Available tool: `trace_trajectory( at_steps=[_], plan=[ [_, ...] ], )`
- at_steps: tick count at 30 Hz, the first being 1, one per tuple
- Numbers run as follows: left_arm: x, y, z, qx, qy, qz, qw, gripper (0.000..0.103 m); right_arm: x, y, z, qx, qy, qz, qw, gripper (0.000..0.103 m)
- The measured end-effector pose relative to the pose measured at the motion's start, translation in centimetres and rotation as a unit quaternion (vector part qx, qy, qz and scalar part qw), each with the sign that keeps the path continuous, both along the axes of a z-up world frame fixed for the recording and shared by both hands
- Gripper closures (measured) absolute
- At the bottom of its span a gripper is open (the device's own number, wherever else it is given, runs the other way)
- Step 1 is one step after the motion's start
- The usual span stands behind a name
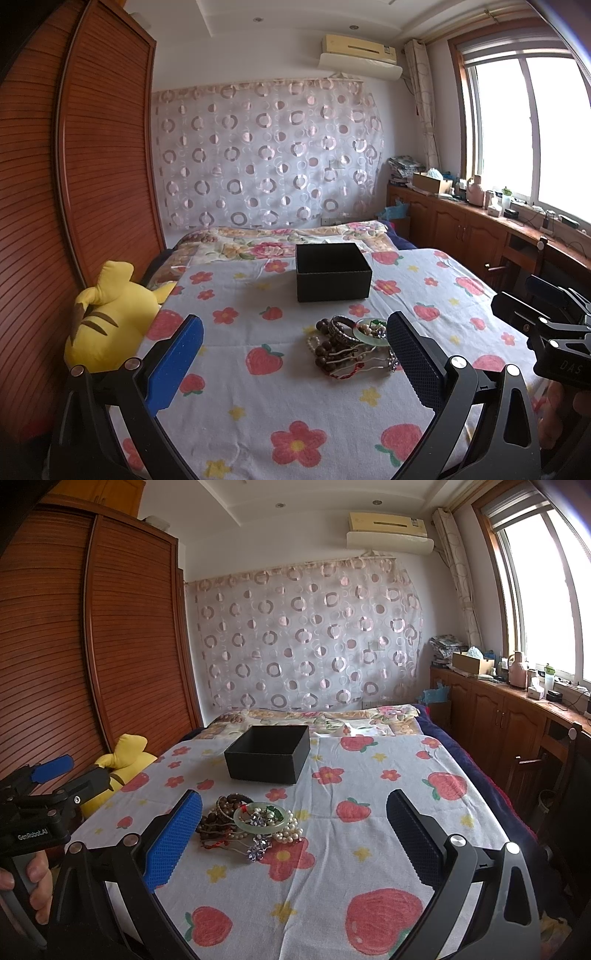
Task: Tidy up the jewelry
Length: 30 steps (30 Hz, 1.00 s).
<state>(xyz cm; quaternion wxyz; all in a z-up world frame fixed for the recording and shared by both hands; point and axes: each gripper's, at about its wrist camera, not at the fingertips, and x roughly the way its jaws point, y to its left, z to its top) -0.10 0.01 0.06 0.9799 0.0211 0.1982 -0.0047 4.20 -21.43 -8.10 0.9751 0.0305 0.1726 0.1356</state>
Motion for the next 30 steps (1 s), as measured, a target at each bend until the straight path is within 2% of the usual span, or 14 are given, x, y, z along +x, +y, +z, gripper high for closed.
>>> trace_trajectory(
  at_steps=[30],
  plan=[
    [-0.03, -0.02, -0.01, -0.002, 0.000, -0.001, 1.0000, 0.007, -0.03, 0.05, 0.00, 0.001, 0.000, 0.001, 1.000, 0.002]
  ],
)
